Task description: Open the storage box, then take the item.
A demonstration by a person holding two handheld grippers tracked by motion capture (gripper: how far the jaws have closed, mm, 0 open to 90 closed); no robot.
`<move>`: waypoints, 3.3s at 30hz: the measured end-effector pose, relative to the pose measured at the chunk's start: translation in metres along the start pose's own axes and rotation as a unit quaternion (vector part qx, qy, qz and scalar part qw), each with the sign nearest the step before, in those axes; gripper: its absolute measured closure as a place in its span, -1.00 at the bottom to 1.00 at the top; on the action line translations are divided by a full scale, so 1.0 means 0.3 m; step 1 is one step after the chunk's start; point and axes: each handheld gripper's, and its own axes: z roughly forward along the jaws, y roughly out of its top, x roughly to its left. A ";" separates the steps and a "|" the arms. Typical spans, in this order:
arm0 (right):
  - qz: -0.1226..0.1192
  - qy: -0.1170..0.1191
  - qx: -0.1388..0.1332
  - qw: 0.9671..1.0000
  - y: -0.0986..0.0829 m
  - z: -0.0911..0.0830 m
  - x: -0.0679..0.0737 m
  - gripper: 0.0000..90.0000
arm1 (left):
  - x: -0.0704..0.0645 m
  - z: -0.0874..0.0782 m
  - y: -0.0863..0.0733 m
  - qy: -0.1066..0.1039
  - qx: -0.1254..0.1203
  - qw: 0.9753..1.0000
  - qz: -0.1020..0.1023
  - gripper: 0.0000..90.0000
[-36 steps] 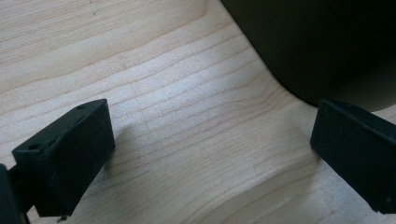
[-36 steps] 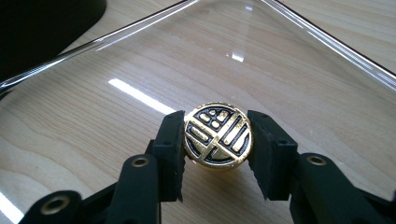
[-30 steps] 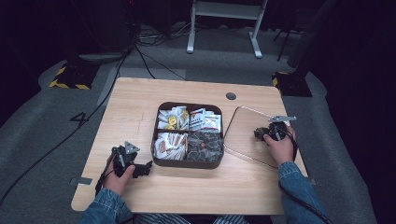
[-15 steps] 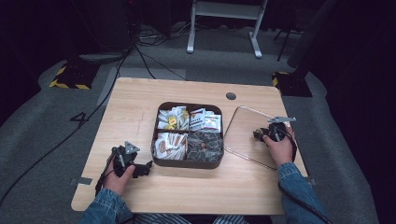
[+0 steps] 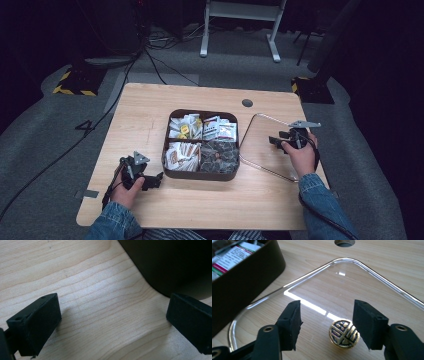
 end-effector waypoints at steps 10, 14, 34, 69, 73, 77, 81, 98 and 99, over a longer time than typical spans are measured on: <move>-0.010 0.024 -0.032 0.999 0.077 -0.057 0.086 -0.18 | 0.000 0.000 0.000 0.000 0.000 1.000 0.000 -1.00; -0.025 0.040 -0.042 0.998 0.113 -0.068 0.143 -0.20 | 0.000 0.000 0.000 0.000 0.000 1.000 0.000 -1.00; -0.104 0.141 -0.038 0.984 0.274 0.015 0.470 -0.25 | -0.002 -0.002 -0.002 0.002 0.001 1.000 -0.001 -1.00; -0.184 0.260 0.082 0.944 0.264 0.320 0.927 0.21 | -0.004 -0.001 -0.001 0.004 0.000 1.000 -0.003 -1.00; -0.183 0.260 0.091 0.944 0.252 0.338 0.940 0.20 | -0.005 0.000 -0.001 0.003 0.000 1.000 -0.001 -1.00; -0.178 0.261 0.096 0.944 0.244 0.350 0.949 0.19 | -0.005 0.000 -0.001 0.002 0.000 1.000 -0.001 -1.00; -0.177 0.260 0.100 0.944 0.248 0.358 0.960 0.17 | -0.006 0.000 0.000 0.002 0.000 1.000 0.000 -1.00; -0.175 0.263 0.107 0.943 0.250 0.368 0.994 0.14 | -0.006 0.000 0.000 0.002 0.000 1.000 0.000 -1.00; -0.177 0.261 0.109 0.943 0.250 0.370 0.996 0.14 | -0.006 0.000 0.000 0.002 0.000 1.000 -0.001 -1.00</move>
